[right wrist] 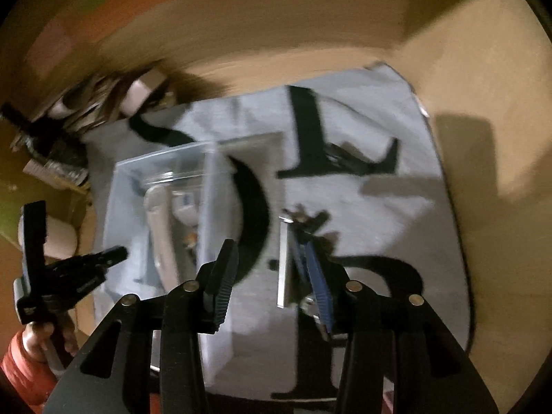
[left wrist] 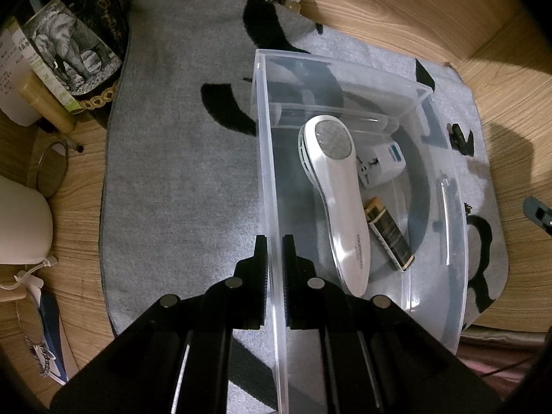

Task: Organize rigid objects
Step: 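Move the right gripper to the black ball beside the keys and grasp it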

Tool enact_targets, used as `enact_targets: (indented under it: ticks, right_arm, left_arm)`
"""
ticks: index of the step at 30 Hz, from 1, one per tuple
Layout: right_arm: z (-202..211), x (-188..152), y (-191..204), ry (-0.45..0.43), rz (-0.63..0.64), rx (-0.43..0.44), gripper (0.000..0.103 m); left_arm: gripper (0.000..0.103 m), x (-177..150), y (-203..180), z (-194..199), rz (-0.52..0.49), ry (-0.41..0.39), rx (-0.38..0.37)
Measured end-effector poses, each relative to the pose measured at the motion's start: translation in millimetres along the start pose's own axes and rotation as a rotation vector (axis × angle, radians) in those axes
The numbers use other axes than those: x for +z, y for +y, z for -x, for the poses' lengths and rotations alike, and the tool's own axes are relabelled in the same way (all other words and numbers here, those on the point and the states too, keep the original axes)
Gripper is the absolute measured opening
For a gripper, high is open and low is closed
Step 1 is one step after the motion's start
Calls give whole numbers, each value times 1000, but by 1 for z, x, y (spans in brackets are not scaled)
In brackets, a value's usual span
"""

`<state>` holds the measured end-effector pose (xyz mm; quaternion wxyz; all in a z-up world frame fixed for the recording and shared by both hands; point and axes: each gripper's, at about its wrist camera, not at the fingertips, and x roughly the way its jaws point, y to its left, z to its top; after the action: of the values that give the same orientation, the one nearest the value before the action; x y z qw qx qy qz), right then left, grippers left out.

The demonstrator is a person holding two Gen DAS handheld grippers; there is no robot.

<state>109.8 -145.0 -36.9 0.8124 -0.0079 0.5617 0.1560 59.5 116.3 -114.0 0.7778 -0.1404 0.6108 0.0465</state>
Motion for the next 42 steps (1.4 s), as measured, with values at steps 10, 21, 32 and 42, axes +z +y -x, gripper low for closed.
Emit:
enact_targets:
  ticks: [10, 21, 32, 42]
  right_arm:
    - [-28, -20, -44, 91, -92, -75, 38]
    - [-72, -20, -42, 183, -70, -55, 38]
    - [-107, 0, -37, 227, -17, -64, 38]
    - [-112, 3, -31, 205, 21, -74, 31]
  left_arm:
    - [6, 0, -2, -4, -5, 13, 12]
    - [6, 2, -5, -11, 7, 29, 25]
    - [6, 3, -5, -12, 30, 32, 32]
    - [6, 0, -3, -13, 44, 33, 38]
